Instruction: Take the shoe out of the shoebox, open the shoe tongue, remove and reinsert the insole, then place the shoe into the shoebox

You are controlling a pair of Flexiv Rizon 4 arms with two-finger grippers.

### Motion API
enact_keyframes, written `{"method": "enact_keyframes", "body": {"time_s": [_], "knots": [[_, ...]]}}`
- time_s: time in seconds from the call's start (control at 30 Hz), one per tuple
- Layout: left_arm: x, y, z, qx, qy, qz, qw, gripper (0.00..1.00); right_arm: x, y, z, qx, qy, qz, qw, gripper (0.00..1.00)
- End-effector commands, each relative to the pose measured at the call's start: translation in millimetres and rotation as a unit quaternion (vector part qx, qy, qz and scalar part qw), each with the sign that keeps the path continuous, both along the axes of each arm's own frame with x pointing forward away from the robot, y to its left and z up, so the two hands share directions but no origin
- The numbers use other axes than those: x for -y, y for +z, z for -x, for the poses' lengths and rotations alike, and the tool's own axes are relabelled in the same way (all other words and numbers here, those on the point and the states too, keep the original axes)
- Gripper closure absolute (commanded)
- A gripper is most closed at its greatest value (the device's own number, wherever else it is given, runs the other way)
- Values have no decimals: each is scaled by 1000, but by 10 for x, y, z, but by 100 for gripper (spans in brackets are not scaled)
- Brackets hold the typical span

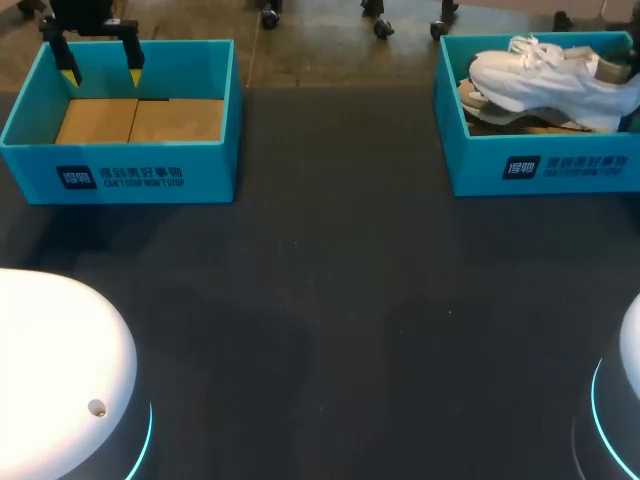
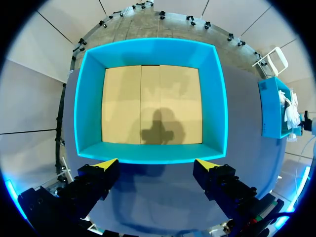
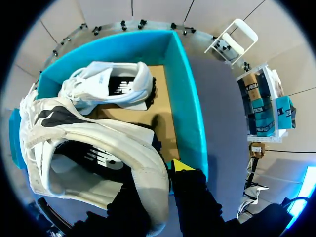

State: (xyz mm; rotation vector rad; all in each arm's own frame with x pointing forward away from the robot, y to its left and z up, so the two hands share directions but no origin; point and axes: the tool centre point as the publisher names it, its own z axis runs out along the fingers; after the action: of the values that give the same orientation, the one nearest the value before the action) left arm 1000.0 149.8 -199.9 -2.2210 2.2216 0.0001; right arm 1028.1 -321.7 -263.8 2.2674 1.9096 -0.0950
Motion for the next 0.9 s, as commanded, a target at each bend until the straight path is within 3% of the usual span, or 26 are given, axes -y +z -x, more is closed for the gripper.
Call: {"method": "enact_keyframes", "body": {"time_s": [0.03,0.2,0.5,0.9], "knots": [[-1,-1,0,0,0,0,1000,0,-119,503,107,5,2,9,1000,100],[-1,-1,0,0,0,0,1000,0,-184,837,160,10,11,-6,1000,100],[-1,-1,0,0,0,0,1000,0,-366,1168,268,-2,19,21,1000,100],[-1,-1,0,0,0,0,1000,0,-450,1254,301,-8,3,18,1000,100]]}}
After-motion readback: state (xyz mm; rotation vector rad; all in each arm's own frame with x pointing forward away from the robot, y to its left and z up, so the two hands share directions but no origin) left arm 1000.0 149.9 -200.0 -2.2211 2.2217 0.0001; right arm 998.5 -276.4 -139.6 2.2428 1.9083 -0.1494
